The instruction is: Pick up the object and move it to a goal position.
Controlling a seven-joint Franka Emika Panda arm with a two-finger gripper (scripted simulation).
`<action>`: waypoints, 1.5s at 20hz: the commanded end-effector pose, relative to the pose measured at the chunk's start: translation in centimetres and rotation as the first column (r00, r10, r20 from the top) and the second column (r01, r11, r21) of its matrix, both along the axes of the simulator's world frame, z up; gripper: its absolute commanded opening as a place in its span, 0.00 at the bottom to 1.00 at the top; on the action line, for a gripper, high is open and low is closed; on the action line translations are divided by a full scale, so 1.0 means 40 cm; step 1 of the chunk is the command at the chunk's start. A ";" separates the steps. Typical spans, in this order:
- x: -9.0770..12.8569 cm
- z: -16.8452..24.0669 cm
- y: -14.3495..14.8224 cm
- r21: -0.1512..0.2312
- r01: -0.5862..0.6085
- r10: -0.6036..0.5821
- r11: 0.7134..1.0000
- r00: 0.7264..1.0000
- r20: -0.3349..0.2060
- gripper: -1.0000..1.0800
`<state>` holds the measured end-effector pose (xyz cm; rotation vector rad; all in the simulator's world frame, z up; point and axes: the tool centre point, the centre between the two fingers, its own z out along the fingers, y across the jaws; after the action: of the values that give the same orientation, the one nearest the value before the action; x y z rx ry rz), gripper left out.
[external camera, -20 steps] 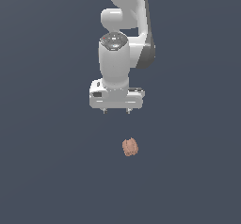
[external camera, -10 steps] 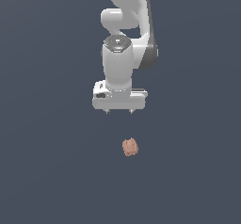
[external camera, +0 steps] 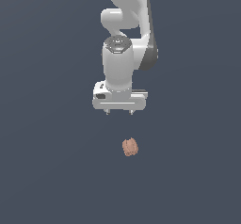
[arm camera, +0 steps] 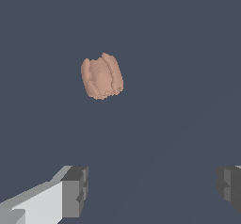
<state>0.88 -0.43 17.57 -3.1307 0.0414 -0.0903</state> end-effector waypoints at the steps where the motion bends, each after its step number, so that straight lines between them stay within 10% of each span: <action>1: 0.005 -0.003 0.001 0.002 0.019 -0.019 1.000 1.000 -0.001 0.96; 15: 0.062 -0.037 0.017 0.016 0.268 -0.268 0.963 0.963 -0.019 0.96; 30: 0.144 -0.099 0.049 0.017 0.613 -0.612 0.790 0.790 -0.047 0.96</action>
<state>6.32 1.39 13.89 -2.9583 0.9912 -0.0323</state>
